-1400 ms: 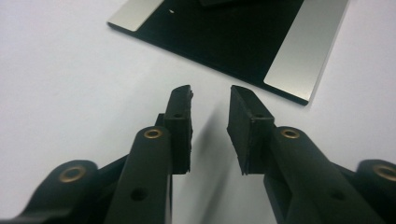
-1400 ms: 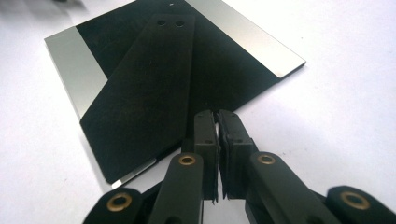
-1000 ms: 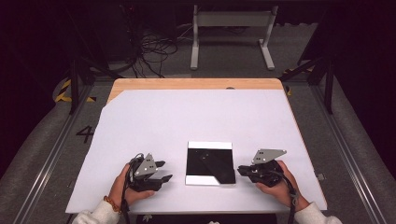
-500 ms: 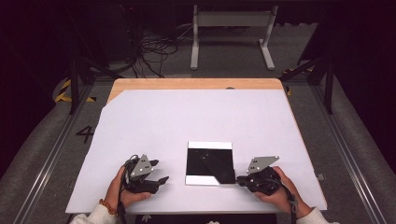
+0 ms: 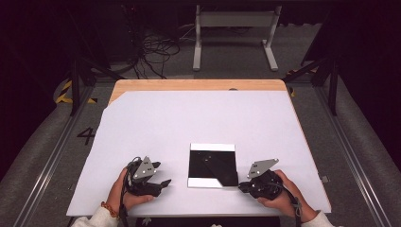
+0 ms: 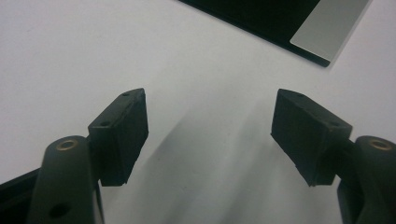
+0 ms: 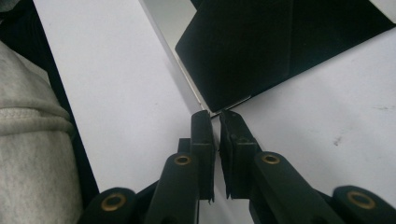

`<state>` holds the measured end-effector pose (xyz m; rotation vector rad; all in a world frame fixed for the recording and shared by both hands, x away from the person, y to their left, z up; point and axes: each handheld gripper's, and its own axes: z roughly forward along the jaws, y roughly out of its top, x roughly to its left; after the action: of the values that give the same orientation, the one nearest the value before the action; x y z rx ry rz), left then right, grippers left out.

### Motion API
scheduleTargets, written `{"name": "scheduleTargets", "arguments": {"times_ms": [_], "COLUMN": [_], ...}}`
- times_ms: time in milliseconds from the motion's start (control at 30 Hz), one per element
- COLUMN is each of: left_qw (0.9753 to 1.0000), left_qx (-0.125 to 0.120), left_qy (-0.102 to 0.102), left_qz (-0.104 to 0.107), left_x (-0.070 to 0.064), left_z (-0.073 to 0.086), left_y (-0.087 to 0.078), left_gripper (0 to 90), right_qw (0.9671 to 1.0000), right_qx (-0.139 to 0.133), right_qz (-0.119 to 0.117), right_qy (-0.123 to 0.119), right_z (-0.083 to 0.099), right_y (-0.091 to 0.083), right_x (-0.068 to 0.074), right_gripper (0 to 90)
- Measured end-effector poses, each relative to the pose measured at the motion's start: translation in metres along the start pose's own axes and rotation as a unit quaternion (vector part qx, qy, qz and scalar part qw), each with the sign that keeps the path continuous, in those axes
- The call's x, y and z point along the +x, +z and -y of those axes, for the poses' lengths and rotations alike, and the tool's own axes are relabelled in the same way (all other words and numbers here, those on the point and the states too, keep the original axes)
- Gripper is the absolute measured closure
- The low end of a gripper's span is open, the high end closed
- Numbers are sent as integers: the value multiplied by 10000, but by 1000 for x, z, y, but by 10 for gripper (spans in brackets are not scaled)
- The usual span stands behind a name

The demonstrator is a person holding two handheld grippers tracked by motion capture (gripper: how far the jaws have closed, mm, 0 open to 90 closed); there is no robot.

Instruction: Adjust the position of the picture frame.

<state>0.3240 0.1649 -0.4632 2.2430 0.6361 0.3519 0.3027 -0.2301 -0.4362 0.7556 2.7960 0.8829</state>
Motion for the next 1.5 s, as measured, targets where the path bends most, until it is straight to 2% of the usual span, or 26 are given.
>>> {"name": "scheduleTargets", "arguments": {"times_ms": [100, 300, 433, 500, 567, 600, 667, 700, 733, 767, 833, 1000, 1067, 1167, 1333, 1500], "left_qw": [10000, 9999, 9999, 9999, 9996, 9996, 9985, 9981, 9981, 9976, 9980, 9983, 9987, 9987, 9990, 9989], "left_qx": [28, 82, 65, 86, 120, 120, 142, 176, 176, 220, 226, 247, 194, 222, 192, 200], "left_qy": [41, 85, 79, 4, -88, -88, 13, 96, 96, 216, 190, 159, 278, 209, 264, 226], "left_qz": [32, 53, 53, 92, 254, 254, 526, 591, 591, 627, 550, 505, 379, 412, 321, 346], "left_x": [-1, -3, -3, -3, -8, -8, -22, -27, -27, -35, -40, -39, -39, -36, -34, -31], "left_z": [-1, -1, -1, -2, -4, -4, -15, -19, -19, -25, -31, -33, -35, -36, -39, -41], "left_y": [2, 4, 3, 6, 11, 11, 23, 27, 27, 33, 39, 42, 43, 45, 48, 51], "left_gripper": [274, 273, 272, 263, 236, 227, 219, 221, 221, 221, 221, 204, 204, 207, 207, 207], "right_qw": [10000, 10000, 9999, 9999, 9999, 9999, 9998, 9998, 9998, 9998, 9997, 9995, 9994, 9992, 9988, 9984], "right_qx": [76, -18, -80, -102, -113, -122, -139, -149, -149, -158, -189, -245, -289, -323, -383, -428], "right_qz": [-2, 10, 42, 40, 63, 63, 74, 81, 81, 89, 89, 109, 134, 172, 206, 282], "right_qy": [44, 77, 81, 98, 72, 63, 72, 74, 74, 84, 120, 157, 152, 176, 218, 232], "right_z": [-1, -1, -1, -1, -1, -1, -1, -1, -1, -1, -1, -1, -2, -3, -3, -5], "right_y": [2, 4, 4, 5, 6, 6, 6, 7, 7, 7, 7, 8, 10, 11, 12, 14], "right_x": [-1, 0, 0, 0, 0, 0, 0, 1, 1, 1, 1, 1, 1, 1, -1, -2], "right_gripper": [842, 841, 838, 838, 838, 838, 839, 839, 839, 839, 839, 838, 837, 838, 838, 845]}}
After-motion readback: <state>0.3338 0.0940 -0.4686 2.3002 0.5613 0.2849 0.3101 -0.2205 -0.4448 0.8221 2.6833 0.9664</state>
